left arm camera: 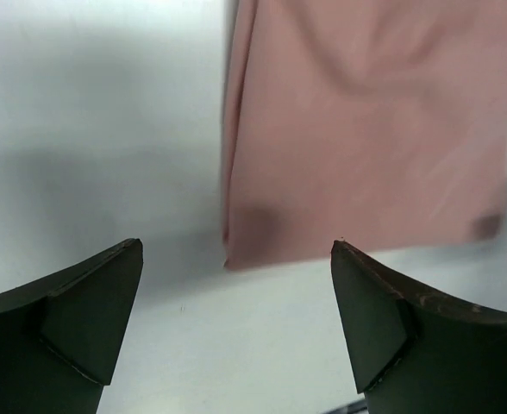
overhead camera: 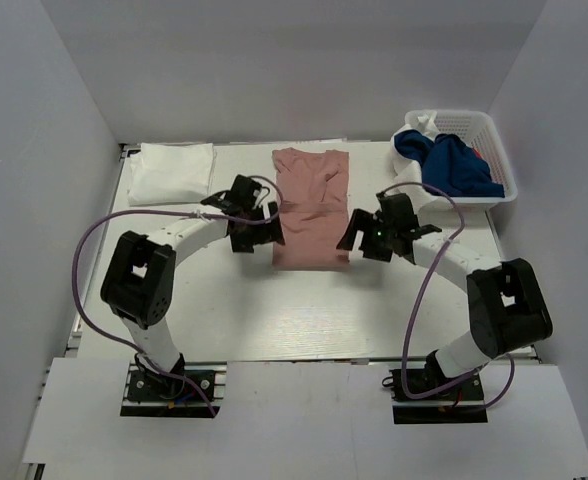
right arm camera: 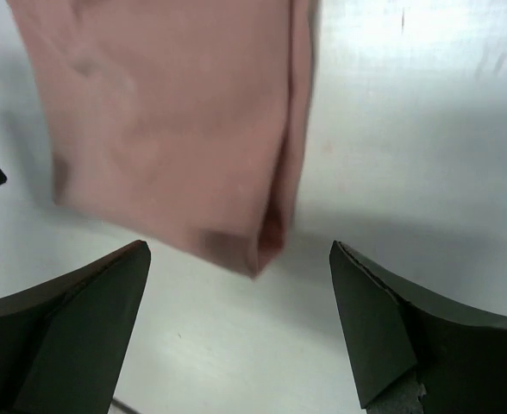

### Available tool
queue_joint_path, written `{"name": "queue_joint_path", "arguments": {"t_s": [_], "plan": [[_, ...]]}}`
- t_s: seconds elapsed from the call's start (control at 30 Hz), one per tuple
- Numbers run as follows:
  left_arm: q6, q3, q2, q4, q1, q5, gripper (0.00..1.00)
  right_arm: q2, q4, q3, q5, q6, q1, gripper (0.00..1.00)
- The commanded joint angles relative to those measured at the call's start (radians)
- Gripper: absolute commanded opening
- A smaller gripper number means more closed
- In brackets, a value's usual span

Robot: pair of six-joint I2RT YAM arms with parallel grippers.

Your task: Fold and stack the t-shirts

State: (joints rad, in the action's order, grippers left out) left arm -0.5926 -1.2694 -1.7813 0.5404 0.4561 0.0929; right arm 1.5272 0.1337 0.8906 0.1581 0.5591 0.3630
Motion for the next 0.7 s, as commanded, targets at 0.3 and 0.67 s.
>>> {"name": "queue_joint_path", "arguments": {"t_s": [0.3, 0.67], "plan": [[-0.072, 0.137, -0.018, -0.069, 0.062, 0.045, 0.78, 0.083, -0.155, -0.107, 0.156, 0.059, 0.013, 0.90], [-0.081, 0.177, -0.086, -0.122, 0.110, 0.080, 0.00, 0.096, -0.204, -0.169, 0.204, 0.113, 0.016, 0.06]]}}
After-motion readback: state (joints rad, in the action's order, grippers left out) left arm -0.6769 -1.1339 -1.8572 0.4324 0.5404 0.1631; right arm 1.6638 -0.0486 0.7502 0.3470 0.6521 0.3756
